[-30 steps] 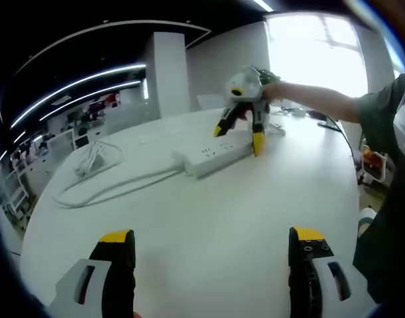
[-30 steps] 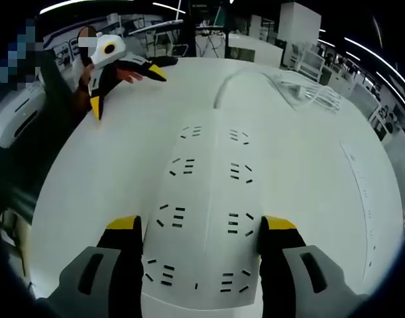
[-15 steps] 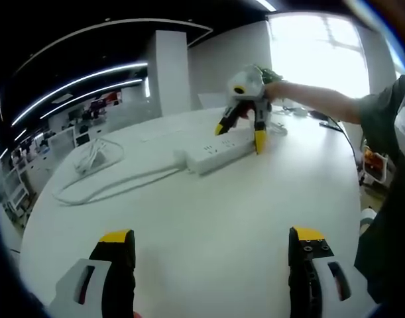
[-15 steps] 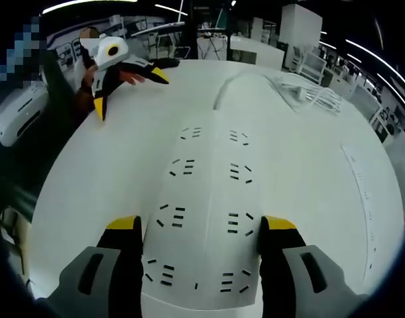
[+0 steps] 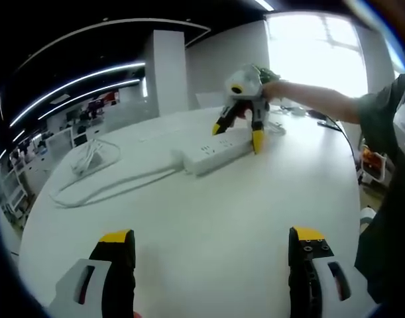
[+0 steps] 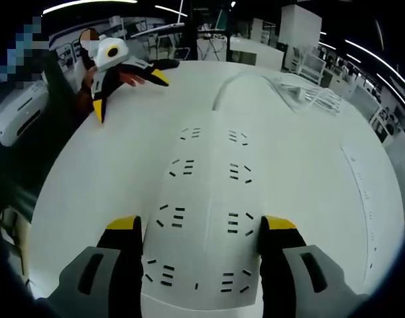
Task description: Straighten the power strip on the desk, plug the charger into it
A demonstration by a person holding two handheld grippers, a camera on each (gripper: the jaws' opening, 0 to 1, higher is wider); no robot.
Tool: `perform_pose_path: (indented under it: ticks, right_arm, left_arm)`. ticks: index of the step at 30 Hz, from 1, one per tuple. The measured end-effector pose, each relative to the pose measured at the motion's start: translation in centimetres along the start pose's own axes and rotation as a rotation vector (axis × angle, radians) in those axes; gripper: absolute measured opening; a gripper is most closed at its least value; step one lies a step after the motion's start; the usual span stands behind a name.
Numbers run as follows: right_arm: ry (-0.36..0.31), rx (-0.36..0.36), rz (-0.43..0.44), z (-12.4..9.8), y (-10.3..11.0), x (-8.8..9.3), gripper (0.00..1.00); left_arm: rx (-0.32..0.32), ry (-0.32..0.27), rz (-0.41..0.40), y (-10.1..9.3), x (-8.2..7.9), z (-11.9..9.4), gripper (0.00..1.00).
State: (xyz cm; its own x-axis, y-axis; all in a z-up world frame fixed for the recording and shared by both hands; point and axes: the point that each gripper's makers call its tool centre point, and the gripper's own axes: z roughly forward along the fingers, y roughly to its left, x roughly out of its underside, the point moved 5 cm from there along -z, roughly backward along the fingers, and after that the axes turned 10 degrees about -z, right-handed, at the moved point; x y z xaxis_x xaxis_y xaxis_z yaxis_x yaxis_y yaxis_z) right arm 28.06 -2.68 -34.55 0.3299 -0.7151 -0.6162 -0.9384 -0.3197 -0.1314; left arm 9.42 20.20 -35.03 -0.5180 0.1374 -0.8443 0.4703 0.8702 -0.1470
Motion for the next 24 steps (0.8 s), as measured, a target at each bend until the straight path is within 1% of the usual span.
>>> perform_pose_path:
  ticks: [4, 10, 15, 24]
  right_arm:
    - [-0.001, 0.003, 0.002, 0.01, 0.01, -0.01, 0.72]
    - [-0.021, 0.012, 0.009, -0.01, 0.06, 0.05, 0.73]
    - [-0.014, 0.012, 0.006, -0.03, 0.01, 0.05, 0.73]
    - [-0.039, 0.028, 0.021, 0.00, 0.08, 0.11, 0.75]
  left_arm:
    - [0.000, -0.004, 0.002, 0.01, -0.07, -0.15, 0.99]
    - [0.010, 0.000, -0.002, -0.06, 0.22, -0.18, 0.99]
    - [0.008, 0.000, -0.003, 0.08, 0.20, -0.23, 0.99]
    - [0.017, 0.004, 0.000, 0.02, 0.28, -0.15, 0.99]
